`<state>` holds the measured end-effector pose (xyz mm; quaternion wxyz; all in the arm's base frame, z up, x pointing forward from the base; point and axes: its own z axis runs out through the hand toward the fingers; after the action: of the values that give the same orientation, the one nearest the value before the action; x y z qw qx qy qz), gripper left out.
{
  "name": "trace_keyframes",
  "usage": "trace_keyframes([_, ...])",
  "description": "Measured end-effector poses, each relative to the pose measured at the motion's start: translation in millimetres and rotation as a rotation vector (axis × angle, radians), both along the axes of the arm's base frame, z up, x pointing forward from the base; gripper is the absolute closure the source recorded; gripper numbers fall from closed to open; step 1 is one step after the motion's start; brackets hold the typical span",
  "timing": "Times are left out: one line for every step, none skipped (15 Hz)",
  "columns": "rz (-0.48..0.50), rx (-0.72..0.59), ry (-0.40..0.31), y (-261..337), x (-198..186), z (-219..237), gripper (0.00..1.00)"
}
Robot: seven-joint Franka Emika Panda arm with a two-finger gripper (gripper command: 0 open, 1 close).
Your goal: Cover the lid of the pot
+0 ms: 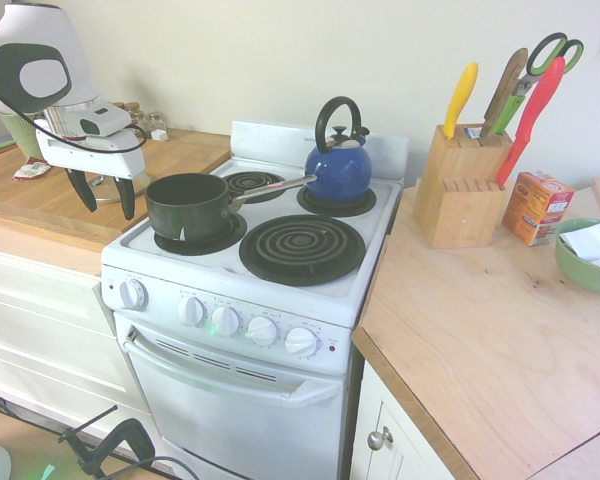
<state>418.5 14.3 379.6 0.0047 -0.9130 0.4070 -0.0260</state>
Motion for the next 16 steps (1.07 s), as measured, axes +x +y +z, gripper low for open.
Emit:
trace_keyframes([0.0, 0.0, 0.001, 0, 0, 0, 0.0])
trace_keyframes([0.0, -0.001, -0.002, 1, 1, 1, 0.0])
trace_keyframes([0.003, -0.004, -0.015, 7, 5, 8, 0.0])
trace_keyframes([0.009, -0.007, -0.032, 17, 10, 19, 0.0])
trace_keyframes([0.012, -0.01, -0.049, 30, 16, 32, 0.0])
trace_keyframes([0.013, -0.012, -0.066, 45, 21, 45, 0.0])
trace_keyframes([0.009, -0.013, -0.077, 57, 26, 55, 0.0])
trace_keyframes([-0.001, -0.012, -0.084, 70, 31, 61, 0.0])
trace_keyframes([-0.018, -0.008, -0.085, 82, 37, 61, 0.0])
trace_keyframes([-0.044, -0.007, -0.082, 95, 44, 57, 0.0])
trace_keyframes([-0.078, -0.006, -0.081, 106, 50, 51, 0.0])
trace_keyframes([-0.121, -0.002, -0.084, 119, 57, 43, 0.0])
trace_keyframes([-0.169, 0.001, -0.094, 132, 64, 35, 0.0])
trace_keyframes([-0.216, 0.01, -0.103, 144, 72, 31, 0.0])
trace_keyframes([-0.265, 0.019, -0.108, 153, 80, 29, 0.0])
trace_keyframes([-0.312, 0.025, -0.115, 159, 88, 29, 0.0])
